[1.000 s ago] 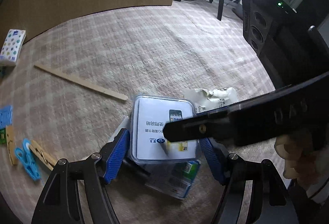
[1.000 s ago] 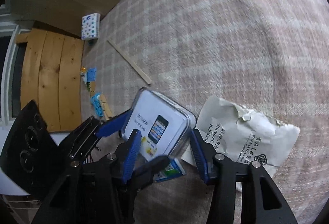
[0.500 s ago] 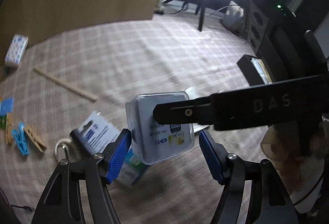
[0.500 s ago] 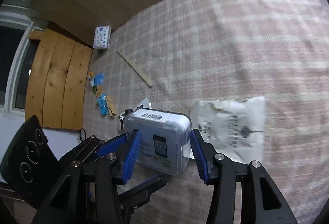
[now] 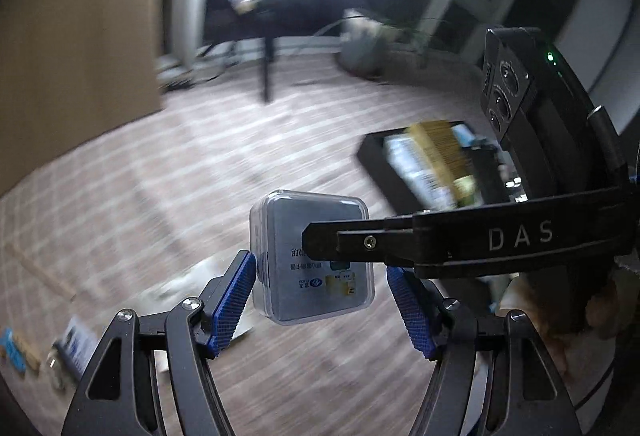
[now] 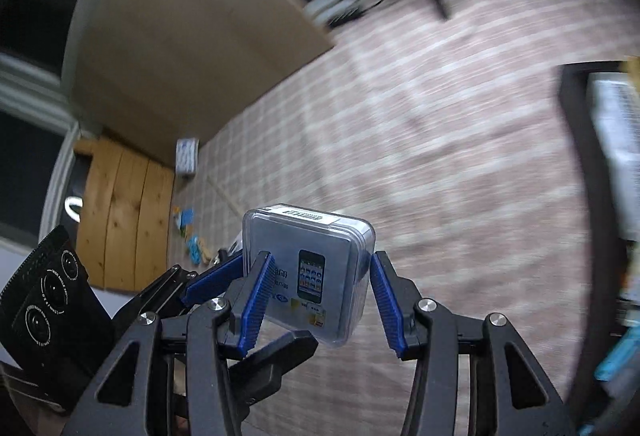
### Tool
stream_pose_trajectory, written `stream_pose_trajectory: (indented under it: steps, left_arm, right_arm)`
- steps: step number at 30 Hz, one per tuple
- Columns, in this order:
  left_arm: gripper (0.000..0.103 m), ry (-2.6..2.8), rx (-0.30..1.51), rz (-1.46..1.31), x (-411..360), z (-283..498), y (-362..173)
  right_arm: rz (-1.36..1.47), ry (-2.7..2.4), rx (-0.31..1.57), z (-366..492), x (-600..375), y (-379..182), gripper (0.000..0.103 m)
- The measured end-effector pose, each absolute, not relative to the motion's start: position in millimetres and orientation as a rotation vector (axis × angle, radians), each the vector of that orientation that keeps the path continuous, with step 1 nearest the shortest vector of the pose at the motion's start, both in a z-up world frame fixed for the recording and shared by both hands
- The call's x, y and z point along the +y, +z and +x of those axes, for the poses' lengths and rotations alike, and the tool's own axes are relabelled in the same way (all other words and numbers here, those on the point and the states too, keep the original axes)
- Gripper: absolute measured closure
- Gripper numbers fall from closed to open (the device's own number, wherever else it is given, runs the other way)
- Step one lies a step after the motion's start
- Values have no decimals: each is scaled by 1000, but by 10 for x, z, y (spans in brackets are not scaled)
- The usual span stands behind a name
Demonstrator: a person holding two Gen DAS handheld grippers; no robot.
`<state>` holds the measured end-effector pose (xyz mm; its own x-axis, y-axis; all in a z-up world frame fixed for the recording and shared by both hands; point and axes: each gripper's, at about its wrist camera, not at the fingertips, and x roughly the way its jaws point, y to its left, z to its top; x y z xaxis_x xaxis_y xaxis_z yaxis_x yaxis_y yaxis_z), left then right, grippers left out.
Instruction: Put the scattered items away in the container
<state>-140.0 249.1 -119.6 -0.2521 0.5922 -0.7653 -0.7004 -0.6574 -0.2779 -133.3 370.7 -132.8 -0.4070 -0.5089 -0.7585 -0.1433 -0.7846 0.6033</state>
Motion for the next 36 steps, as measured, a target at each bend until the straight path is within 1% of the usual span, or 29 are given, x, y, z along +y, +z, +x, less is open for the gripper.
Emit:
stream_pose_trajectory:
  steps: [12, 19, 26, 30, 31, 36]
  left_arm:
    - [31, 1784, 240, -988, 4386, -874, -818]
    - [31, 1682, 276, -966, 5355, -618, -803]
    - [31, 1653, 305, -1029, 5942, -663, -994]
    - [31, 1643, 302, -1088, 6046, -776, -1118]
    - [31, 1642, 296, -1102, 6067, -801, -1138]
    - [31, 1666, 275, -1092, 6022, -861, -1078]
  right_arm:
    - [1452, -2534, -1119, -587, 5552, -923, 57]
    - [1456, -2656, -1162, -280, 6396, -802, 57]
    - [1509, -2649, -1221, -277, 6960, -950, 57]
    - [1551, -2630, -1199, -345, 7032, -1044, 57]
    - [1561, -2617, -1200, -358, 7056, -1068, 55]
    - [1569, -2638, -1180, -386, 7140, -1058, 55]
